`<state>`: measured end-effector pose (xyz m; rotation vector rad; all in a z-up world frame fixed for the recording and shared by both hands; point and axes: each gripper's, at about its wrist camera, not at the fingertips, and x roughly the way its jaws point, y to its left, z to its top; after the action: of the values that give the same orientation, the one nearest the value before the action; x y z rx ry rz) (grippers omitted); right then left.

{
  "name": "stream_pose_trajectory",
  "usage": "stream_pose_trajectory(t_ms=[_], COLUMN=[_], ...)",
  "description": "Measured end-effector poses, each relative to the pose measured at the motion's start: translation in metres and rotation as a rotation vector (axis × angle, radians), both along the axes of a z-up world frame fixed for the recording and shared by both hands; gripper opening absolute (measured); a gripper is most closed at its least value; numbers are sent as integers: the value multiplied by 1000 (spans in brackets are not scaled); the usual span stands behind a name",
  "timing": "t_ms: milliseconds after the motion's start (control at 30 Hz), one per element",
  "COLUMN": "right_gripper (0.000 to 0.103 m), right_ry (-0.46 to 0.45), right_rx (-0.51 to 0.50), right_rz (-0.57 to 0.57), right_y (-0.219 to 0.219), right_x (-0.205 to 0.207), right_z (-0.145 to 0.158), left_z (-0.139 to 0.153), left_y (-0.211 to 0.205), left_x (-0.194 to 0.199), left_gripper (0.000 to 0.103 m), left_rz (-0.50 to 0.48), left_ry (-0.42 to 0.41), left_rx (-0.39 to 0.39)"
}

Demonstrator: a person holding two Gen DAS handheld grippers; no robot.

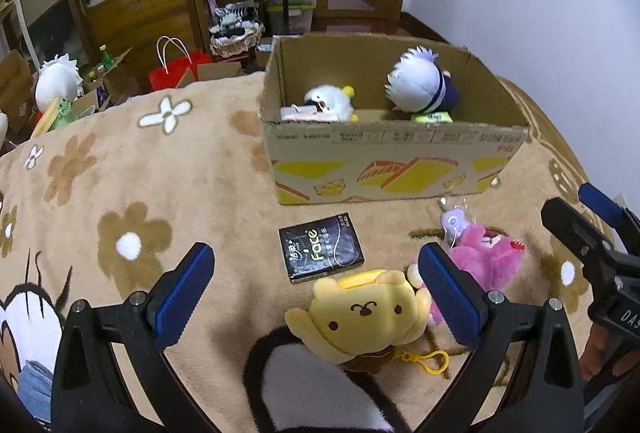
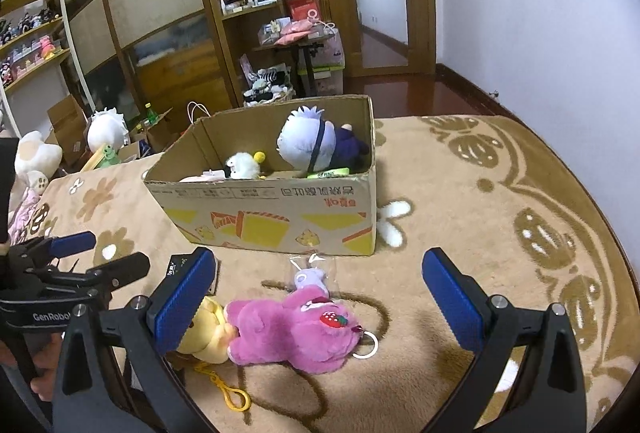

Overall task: Organize soft objects
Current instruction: 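Move the left gripper down onto the yellow bear plush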

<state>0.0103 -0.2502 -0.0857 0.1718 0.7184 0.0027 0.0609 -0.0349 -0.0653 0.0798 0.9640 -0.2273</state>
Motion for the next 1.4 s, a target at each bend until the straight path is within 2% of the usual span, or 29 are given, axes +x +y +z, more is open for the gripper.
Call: stream_pose_trajectory(t_ms=[233, 533, 667, 1133, 1400], right_gripper=[103, 103, 103, 103, 103], right_ry=[53, 122, 144, 188, 256], right_rx=[33, 23, 27, 52, 84], right_rz=[6, 31, 25, 36, 68], right_y=[-4, 2, 2, 3, 8], right_x=[12, 19, 20, 23, 29], right_z=[-16, -36, -41, -49, -64], left_z=[-13, -28, -37, -55, -67], left_y=[-10, -14, -14, -24, -31], left_x=[1, 7, 10, 10, 11], left_gripper=[101, 101, 101, 101, 101], left_rz=[-42, -45, -42, -90, -102], left_ry=[46, 111, 151, 213, 254], left_rx=[14, 15, 0, 35, 45])
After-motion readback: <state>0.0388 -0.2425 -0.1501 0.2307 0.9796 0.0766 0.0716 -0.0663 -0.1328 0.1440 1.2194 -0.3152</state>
